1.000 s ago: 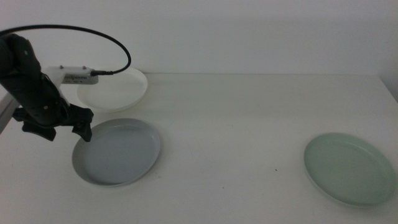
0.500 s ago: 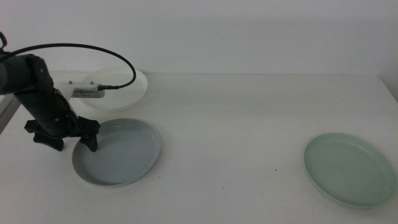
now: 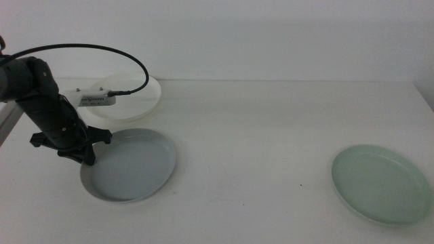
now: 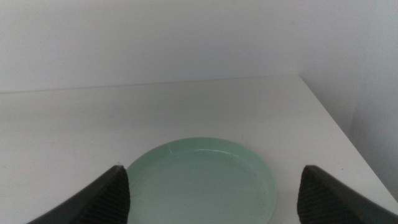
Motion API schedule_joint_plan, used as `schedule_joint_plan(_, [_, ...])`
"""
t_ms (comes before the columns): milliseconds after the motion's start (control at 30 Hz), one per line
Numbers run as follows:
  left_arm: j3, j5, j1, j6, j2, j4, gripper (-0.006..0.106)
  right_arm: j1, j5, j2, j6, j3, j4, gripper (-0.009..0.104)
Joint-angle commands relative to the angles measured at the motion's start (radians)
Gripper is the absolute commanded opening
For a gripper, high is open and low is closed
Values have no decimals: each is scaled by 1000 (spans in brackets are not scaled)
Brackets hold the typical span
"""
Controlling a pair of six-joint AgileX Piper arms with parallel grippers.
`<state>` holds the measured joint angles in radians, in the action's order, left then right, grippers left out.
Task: Stack the three bowls on top of each other.
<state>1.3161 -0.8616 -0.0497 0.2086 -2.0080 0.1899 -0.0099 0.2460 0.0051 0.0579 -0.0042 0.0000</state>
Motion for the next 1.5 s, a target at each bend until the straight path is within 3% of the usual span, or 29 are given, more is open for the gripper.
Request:
schedule_joint_plan(0, [-6,-40,0,-3,8,-20,-2,-6,-9,-5,-2,4,-9,93])
schedule_joint_plan(200, [52,-164,23,-11,95,67,-2,-6,-9,-5,-2,4,-9,93])
schedule_joint_plan(467, [262,-248,225,-148,78,8,-2,-6,-9,-5,-2,4,-9,93])
schedule_joint_plan(833, [468,-237,435,-217,-117,39,-2,-6,-9,-5,-2,4,-9,93])
schedule_joint_plan(1467, [477,-174,448,-250,-221,60,1,-6,-9,-5,-2,4,-9,93])
